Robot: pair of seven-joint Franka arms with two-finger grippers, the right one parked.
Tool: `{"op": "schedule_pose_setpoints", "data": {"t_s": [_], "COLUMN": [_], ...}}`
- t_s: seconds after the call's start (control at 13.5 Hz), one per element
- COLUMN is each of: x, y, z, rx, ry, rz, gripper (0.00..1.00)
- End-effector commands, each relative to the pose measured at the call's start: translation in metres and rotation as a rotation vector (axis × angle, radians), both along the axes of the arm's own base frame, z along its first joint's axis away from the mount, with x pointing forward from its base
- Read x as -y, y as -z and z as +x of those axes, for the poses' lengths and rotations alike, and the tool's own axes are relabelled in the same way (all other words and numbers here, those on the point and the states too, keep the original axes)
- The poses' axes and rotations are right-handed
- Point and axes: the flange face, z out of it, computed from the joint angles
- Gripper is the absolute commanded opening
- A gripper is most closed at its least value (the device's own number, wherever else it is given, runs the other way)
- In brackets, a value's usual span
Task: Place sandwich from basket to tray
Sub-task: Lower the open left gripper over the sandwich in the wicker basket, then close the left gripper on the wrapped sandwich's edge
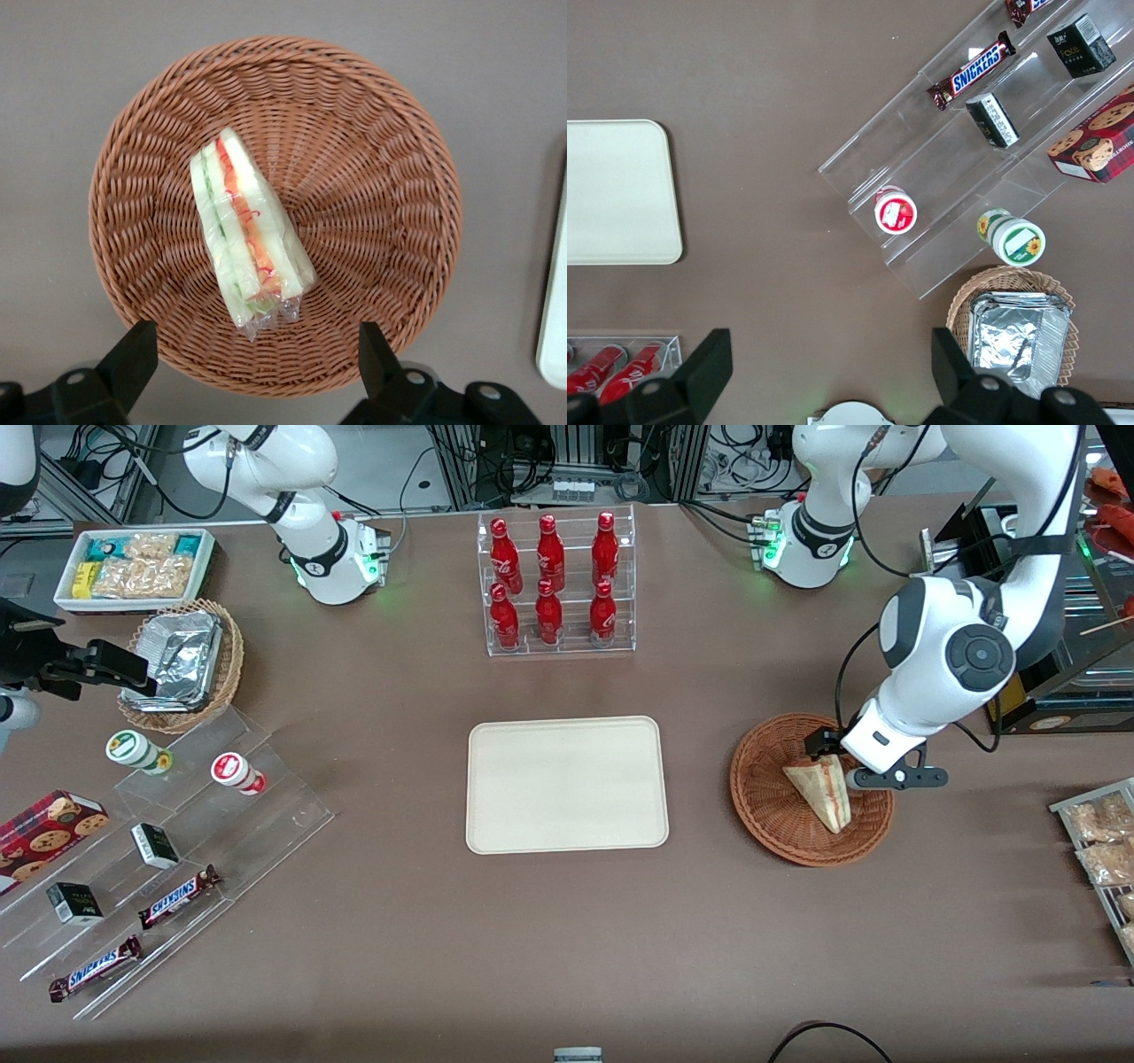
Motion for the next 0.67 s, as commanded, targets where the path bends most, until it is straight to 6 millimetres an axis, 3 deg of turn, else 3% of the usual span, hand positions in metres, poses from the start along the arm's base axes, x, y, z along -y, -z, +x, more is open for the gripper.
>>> {"op": "schedule_pose_setpoints", "data": {"t_s": [0.0, 0.22, 0.59], "x": [-0.003, -0.003, -0.003], "y": [0.002, 0.019, 0.042], "z": [-0.009, -0.012, -0.013], "rx": [0.04, 0.11, 0.068], "ry": [-0.189, -0.456, -0.621], "rz": [0.003, -0.021, -0.01], "gripper": [1.0, 1.0, 1.0]}}
